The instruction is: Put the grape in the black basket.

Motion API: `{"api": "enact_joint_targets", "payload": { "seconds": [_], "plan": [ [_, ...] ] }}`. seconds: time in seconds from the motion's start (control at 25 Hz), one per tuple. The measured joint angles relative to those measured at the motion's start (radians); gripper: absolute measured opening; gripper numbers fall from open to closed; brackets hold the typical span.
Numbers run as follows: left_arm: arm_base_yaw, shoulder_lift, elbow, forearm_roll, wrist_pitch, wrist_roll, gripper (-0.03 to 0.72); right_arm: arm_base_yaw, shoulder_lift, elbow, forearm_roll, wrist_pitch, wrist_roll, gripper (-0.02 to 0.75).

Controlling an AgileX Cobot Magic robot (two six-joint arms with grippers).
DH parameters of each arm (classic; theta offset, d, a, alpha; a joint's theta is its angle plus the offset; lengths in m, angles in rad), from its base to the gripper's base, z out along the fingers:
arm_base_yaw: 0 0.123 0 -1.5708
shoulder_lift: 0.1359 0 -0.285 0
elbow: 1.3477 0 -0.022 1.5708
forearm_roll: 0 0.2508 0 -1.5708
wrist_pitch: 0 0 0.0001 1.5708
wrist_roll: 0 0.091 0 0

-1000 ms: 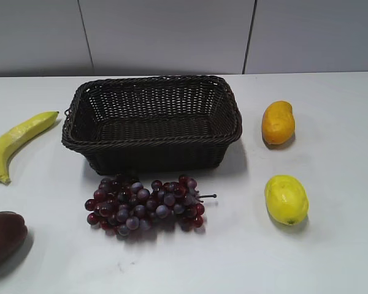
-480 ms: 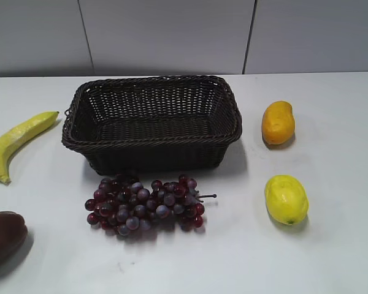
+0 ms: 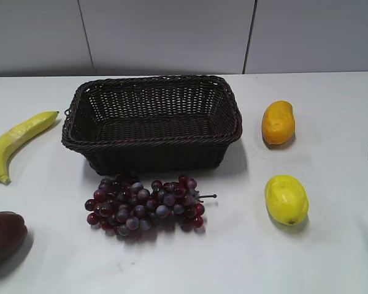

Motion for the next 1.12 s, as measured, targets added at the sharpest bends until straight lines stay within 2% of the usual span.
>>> {"api": "enact_joint_targets", "payload": {
  "seconds": [0.24, 0.4, 0.6, 0.8, 1.12],
  "plan": [
    [0.000, 0.000, 0.000, 0.000, 0.000, 0.000, 0.228, 0.227, 0.306, -0.174, 0.018, 0.020, -0.082, 0.576],
    [0.000, 0.000, 0.000, 0.000, 0.000, 0.000, 0.228, 0.380, 0.463, -0.299, 0.031, 0.026, -0.173, 0.655],
    [0.000, 0.000, 0.000, 0.000, 0.000, 0.000, 0.228, 0.536, 0.656, -0.474, 0.036, 0.091, -0.218, 0.670],
    [0.000, 0.000, 0.000, 0.000, 0.000, 0.000, 0.228, 0.619, 0.842, -0.643, 0.055, 0.199, -0.233, 0.670],
    [0.000, 0.000, 0.000, 0.000, 0.000, 0.000, 0.228, 0.651, 1.047, -0.807, 0.177, 0.284, -0.316, 0.666]
  ]
}}
